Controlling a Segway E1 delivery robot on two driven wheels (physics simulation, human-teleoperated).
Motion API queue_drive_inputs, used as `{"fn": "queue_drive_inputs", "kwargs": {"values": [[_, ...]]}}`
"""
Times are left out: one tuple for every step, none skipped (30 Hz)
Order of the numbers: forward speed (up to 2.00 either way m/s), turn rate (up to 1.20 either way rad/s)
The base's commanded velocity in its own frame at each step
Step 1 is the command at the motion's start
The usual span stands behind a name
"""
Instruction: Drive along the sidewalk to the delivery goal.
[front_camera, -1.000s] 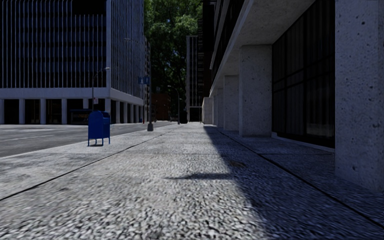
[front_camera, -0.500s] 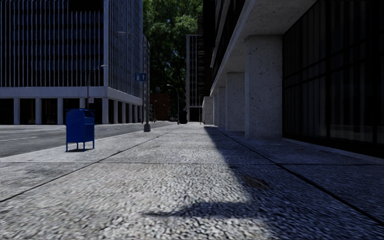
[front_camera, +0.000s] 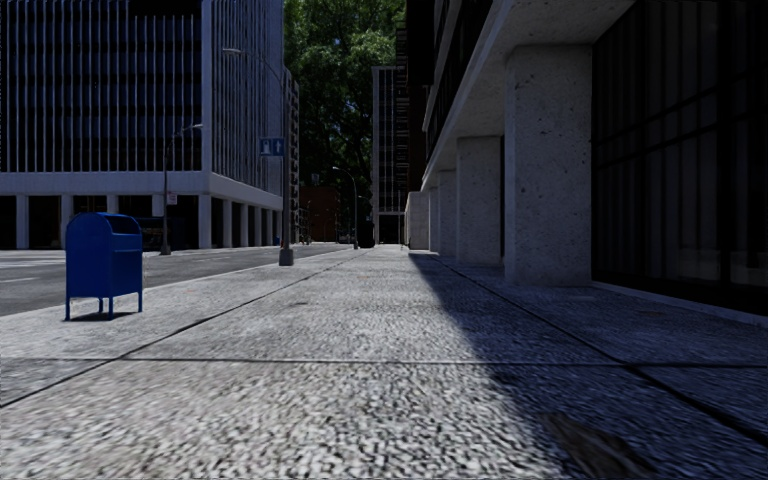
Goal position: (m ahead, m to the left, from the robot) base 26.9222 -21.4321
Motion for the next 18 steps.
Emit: {"fn": "queue_drive_inputs", "kwargs": {"values": [[2.00, 0.00], [2.00, 0.00], [2.00, 0.00], [2.00, 0.00], [2.00, 0.00], [2.00, 0.00], [2.00, 0.00], [2.00, 0.00], [2.00, 0.00], [2.00, 0.00], [2.00, 0.00], [2.00, 0.00], [2.00, 0.00], [2.00, 0.00], [2.00, 0.00], [2.00, 0.00], [2.00, 0.00], [2.00, 0.00]]}}
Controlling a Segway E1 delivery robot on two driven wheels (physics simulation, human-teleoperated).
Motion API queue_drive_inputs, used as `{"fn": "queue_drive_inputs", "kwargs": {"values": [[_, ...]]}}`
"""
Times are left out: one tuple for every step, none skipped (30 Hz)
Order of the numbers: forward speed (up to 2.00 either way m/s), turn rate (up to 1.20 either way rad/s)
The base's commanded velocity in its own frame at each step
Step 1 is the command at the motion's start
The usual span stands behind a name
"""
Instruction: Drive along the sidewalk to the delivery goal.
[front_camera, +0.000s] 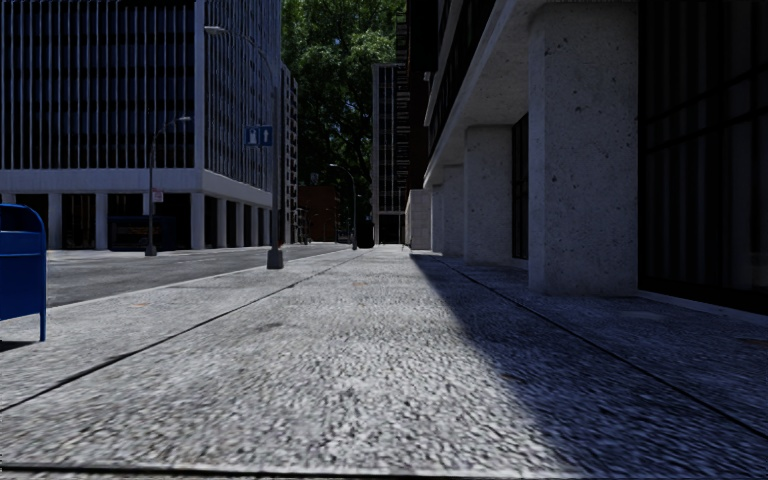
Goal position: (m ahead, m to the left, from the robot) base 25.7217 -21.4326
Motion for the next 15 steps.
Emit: {"fn": "queue_drive_inputs", "kwargs": {"values": [[2.00, 0.00], [2.00, 0.00], [2.00, 0.00], [2.00, 0.00], [2.00, 0.00], [2.00, 0.00], [2.00, 0.00], [2.00, 0.00], [2.00, 0.00], [2.00, 0.00], [2.00, 0.00], [2.00, 0.00], [2.00, 0.00], [2.00, 0.00], [2.00, 0.00]]}}
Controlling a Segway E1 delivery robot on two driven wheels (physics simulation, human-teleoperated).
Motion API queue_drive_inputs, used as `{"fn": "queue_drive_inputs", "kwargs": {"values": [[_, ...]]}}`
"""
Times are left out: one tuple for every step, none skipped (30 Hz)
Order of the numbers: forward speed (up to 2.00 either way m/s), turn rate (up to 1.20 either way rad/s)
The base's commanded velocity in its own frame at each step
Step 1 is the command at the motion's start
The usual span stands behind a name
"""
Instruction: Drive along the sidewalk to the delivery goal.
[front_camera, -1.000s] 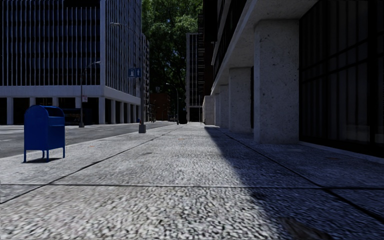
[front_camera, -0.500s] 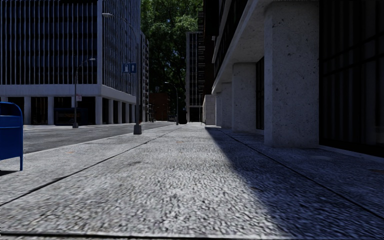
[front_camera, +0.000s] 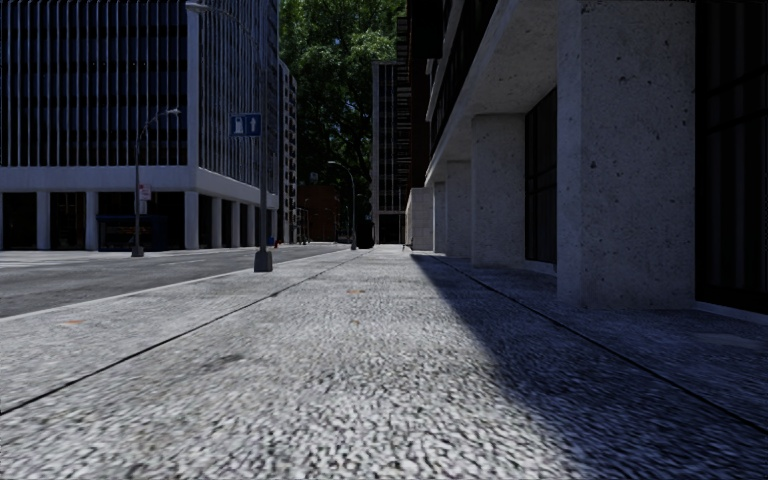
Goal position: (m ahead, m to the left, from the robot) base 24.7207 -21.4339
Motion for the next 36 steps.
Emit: {"fn": "queue_drive_inputs", "kwargs": {"values": [[2.00, 0.00], [2.00, 0.00], [2.00, 0.00], [2.00, 0.00], [2.00, 0.00], [2.00, 0.00], [2.00, 0.00], [2.00, 0.00], [2.00, 0.00], [2.00, 0.00], [2.00, 0.00], [2.00, 0.00], [2.00, 0.00], [2.00, 0.00], [2.00, 0.00], [2.00, 0.00], [2.00, 0.00], [2.00, 0.00], [2.00, 0.00], [2.00, 0.00], [2.00, 0.00], [2.00, 0.00], [2.00, 0.00], [2.00, 0.00], [2.00, 0.00], [2.00, 0.00], [2.00, 0.00], [2.00, 0.00], [2.00, 0.00], [2.00, 0.00], [2.00, 0.00], [2.00, 0.00], [2.00, 0.00], [2.00, 0.00], [2.00, 0.00], [2.00, 0.00]]}}
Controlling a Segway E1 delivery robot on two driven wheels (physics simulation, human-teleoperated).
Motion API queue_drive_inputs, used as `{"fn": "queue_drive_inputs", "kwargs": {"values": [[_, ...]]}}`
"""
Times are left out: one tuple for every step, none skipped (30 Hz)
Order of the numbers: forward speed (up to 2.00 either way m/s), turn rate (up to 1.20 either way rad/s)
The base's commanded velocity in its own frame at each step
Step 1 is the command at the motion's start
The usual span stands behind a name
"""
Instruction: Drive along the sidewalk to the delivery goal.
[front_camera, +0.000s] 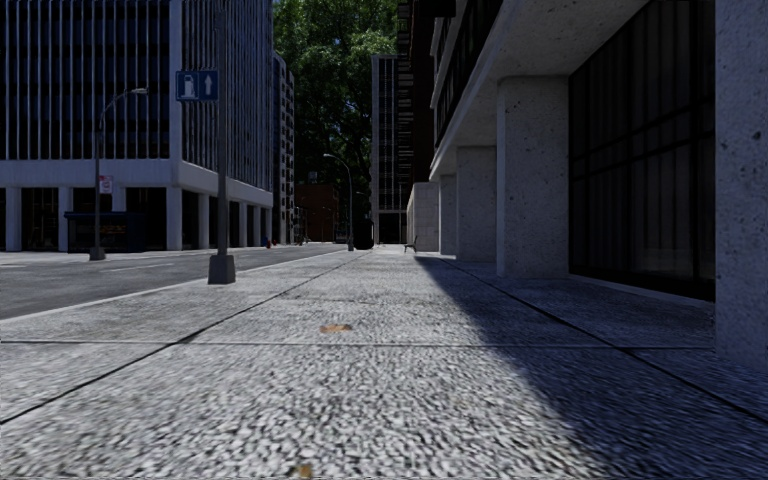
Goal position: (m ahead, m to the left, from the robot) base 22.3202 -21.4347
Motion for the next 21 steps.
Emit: {"fn": "queue_drive_inputs", "kwargs": {"values": [[2.00, 0.00], [2.00, 0.00], [2.00, 0.00], [2.00, 0.00], [2.00, 0.00], [2.00, 0.00], [2.00, 0.00], [2.00, 0.00], [2.00, 0.00], [2.00, 0.00], [2.00, 0.00], [2.00, 0.00], [2.00, 0.00], [2.00, 0.00], [2.00, 0.00], [2.00, 0.00], [2.00, 0.00], [2.00, 0.00], [2.00, 0.00], [2.00, 0.00], [2.00, 0.00]]}}
